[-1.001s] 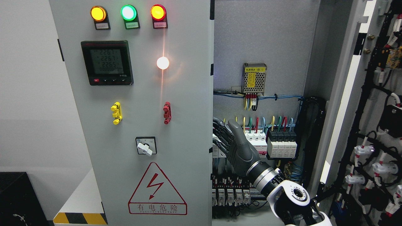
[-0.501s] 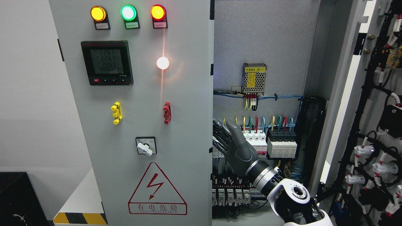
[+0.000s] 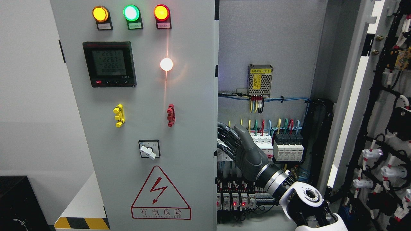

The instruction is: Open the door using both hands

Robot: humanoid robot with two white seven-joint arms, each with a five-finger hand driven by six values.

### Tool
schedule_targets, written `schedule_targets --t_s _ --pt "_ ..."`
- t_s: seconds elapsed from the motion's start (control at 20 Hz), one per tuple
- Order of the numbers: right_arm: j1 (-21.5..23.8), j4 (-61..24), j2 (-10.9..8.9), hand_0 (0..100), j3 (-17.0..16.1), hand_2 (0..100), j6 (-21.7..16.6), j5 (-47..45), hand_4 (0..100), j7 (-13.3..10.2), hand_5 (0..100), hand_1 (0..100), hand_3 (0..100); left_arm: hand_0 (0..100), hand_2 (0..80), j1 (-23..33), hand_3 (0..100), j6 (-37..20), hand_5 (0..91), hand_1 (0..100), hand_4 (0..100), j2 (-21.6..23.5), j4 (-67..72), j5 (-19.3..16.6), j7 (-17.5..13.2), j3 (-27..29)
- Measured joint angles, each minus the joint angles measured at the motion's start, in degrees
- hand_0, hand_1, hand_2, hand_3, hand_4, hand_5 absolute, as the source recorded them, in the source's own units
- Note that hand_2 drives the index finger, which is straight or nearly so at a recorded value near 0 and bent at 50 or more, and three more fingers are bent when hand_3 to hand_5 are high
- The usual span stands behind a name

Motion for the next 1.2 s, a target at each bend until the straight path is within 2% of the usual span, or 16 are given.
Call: schedule_targets --t_s 0.95,1.2 --pt "-1.36 1.06 -1.46 19 0.12 0 1.63 -2.08 0 0.97 0 0 0 0 0.0 0.00 0 0.37 0.0 0 0 0.16 0.38 -0.07 0.19 -0.05" --pt "-1.74 1.09 -1.55 19 0.13 0 1.70 -2.13 0 4.33 0 0 0 0 0.0 0.00 0 0.39 0.0 0 0 0.34 0.40 -0.03 0.44 -0.03"
